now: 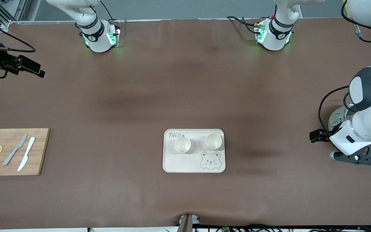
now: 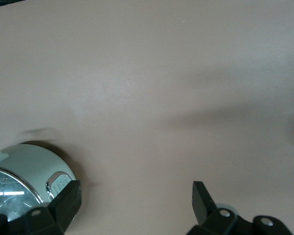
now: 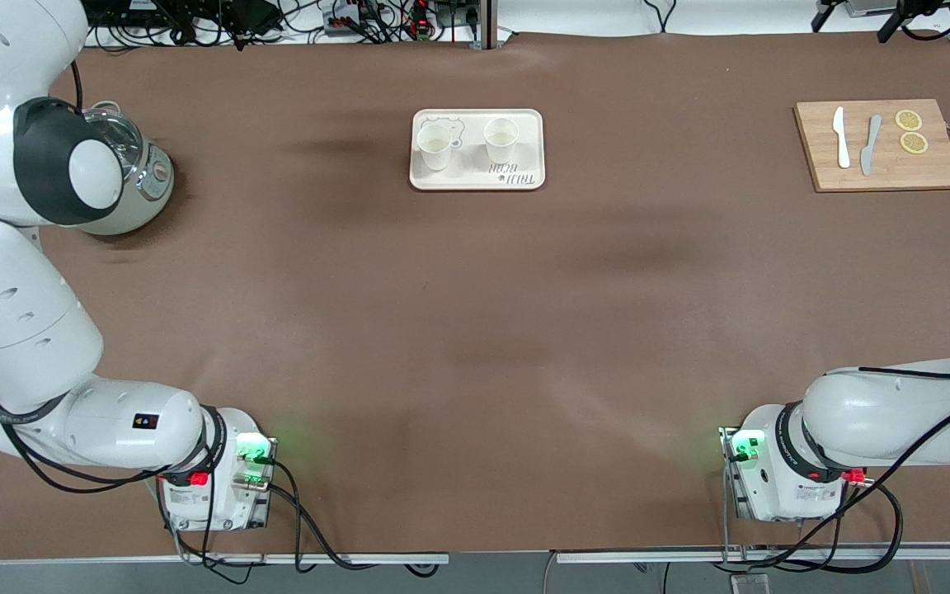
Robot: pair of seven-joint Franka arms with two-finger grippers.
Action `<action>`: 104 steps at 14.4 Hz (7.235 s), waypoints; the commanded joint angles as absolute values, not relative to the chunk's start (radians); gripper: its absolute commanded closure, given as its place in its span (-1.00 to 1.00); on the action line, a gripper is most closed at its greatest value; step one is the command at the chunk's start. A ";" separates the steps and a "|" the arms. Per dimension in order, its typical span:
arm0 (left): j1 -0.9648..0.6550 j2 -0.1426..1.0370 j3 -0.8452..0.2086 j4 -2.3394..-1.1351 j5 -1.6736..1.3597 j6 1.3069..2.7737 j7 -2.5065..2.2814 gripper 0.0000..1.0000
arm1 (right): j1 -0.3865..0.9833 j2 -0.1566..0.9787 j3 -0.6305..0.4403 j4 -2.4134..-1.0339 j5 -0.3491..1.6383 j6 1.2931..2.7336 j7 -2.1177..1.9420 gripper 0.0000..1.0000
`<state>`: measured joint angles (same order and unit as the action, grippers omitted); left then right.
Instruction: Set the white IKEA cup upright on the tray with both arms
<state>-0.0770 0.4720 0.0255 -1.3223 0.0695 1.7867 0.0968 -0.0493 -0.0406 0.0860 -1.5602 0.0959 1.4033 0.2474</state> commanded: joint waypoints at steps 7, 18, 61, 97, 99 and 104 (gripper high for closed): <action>-0.078 0.451 0.028 -1.328 0.075 1.775 0.104 -1.00 | -0.035 -0.055 0.080 -1.578 -0.020 1.420 0.074 -1.00; -0.075 0.451 0.029 -1.328 0.075 1.773 0.097 -1.00 | -0.135 -0.100 0.081 -1.658 -0.018 1.463 -0.072 -1.00; -0.031 0.449 0.028 -1.333 -0.002 1.775 0.302 -1.00 | -0.130 -0.094 0.083 -1.675 -0.017 1.471 -0.072 -1.00; -0.002 0.446 0.028 -1.336 -0.026 1.776 0.328 -1.00 | -0.132 -0.094 0.083 -1.692 -0.011 1.477 -0.072 -1.00; 0.000 0.446 0.028 -1.338 -0.026 1.776 0.328 -1.00 | -0.132 -0.094 0.083 -1.692 -0.011 1.477 -0.071 -1.00; 0.002 0.446 0.028 -1.336 -0.026 1.776 0.328 -1.00 | -0.132 -0.094 0.083 -1.692 -0.011 1.477 -0.071 -1.00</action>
<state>0.0001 0.4713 0.0266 -1.3202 -0.0051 1.7867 0.3334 -0.1227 -0.0642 0.0759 -1.6637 -0.0103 1.4647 -0.0631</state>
